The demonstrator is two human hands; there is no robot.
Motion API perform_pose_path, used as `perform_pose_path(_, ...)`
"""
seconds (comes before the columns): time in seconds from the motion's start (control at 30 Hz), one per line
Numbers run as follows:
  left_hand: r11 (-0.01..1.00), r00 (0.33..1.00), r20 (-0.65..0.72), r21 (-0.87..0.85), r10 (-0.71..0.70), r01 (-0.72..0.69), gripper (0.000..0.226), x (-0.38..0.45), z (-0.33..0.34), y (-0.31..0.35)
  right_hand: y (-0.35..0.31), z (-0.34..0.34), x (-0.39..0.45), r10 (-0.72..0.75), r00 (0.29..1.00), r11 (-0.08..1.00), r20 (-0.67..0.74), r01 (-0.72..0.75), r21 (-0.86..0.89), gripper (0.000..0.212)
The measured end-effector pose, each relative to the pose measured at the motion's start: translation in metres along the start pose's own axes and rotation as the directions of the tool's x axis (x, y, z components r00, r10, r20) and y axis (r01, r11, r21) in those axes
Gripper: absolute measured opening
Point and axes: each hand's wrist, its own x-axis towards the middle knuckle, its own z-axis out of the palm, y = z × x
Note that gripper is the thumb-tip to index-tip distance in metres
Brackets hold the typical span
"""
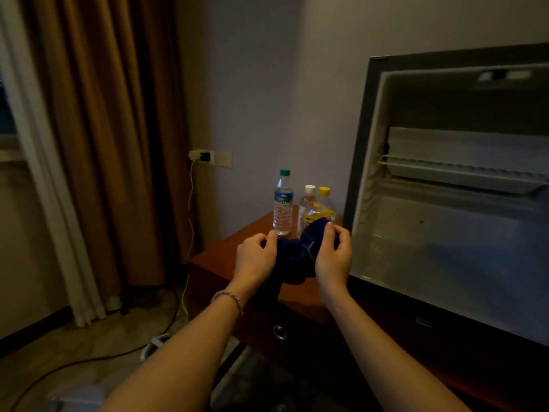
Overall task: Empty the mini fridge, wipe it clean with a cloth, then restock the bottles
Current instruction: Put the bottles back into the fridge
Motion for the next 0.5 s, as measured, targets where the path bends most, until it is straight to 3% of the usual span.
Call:
perform_pose_path(0.1,0.976,0.996,0.012,0.197,0.091,-0.092,0.047,0.033,-0.014,-0.009,0.007,0.016,0.007,-0.043,0.988,0.988,0.147,0.064,-0.140,0.013)
perform_pose_path(0.17,0.943,0.990,0.024,0.302,0.142,-0.143,0.044,0.053,-0.021,-0.015,0.008,0.026,0.014,-0.063,0.971,0.973,0.229,0.111,-0.203,0.020)
perform_pose_path(0.5,0.797,0.939,0.209,0.497,0.274,-0.343,0.039,0.133,-0.004,-0.062,0.056,0.071,0.049,-0.048,0.875,0.842,0.481,0.295,-0.452,0.025)
